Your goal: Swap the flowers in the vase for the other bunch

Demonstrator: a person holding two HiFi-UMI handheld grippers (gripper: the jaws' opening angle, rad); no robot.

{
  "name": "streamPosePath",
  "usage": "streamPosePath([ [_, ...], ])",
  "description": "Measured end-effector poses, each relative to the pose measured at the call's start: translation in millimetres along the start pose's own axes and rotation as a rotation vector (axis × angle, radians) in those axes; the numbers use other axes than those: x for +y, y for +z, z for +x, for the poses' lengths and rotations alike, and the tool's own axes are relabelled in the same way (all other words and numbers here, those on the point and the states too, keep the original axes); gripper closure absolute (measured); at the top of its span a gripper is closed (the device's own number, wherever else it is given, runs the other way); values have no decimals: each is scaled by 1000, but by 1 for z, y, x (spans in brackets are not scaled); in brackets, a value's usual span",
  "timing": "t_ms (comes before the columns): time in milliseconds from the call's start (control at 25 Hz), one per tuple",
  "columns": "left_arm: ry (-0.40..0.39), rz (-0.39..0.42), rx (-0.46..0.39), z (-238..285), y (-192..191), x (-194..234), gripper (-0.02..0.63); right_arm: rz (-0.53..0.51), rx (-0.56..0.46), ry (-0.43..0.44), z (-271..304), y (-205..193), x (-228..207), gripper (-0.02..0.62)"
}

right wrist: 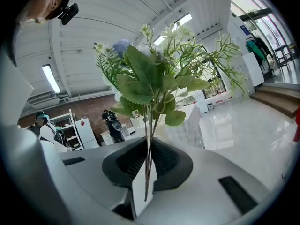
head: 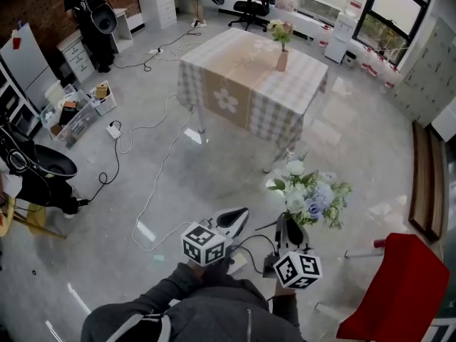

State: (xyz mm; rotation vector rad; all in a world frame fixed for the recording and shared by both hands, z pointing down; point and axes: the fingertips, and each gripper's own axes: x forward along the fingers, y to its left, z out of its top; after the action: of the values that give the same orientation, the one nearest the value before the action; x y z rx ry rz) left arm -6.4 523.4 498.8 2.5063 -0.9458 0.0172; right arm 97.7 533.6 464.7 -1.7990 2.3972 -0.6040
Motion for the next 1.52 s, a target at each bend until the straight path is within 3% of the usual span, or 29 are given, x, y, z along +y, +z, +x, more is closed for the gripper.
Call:
streamPosePath([
  [920, -19, -4, -9, 60, 86, 133, 597, -18, -9, -14, 169, 53, 3, 560],
  [1520, -61, -5, 24, 82, 101, 182, 597, 3, -21, -25, 230, 57, 8, 560],
])
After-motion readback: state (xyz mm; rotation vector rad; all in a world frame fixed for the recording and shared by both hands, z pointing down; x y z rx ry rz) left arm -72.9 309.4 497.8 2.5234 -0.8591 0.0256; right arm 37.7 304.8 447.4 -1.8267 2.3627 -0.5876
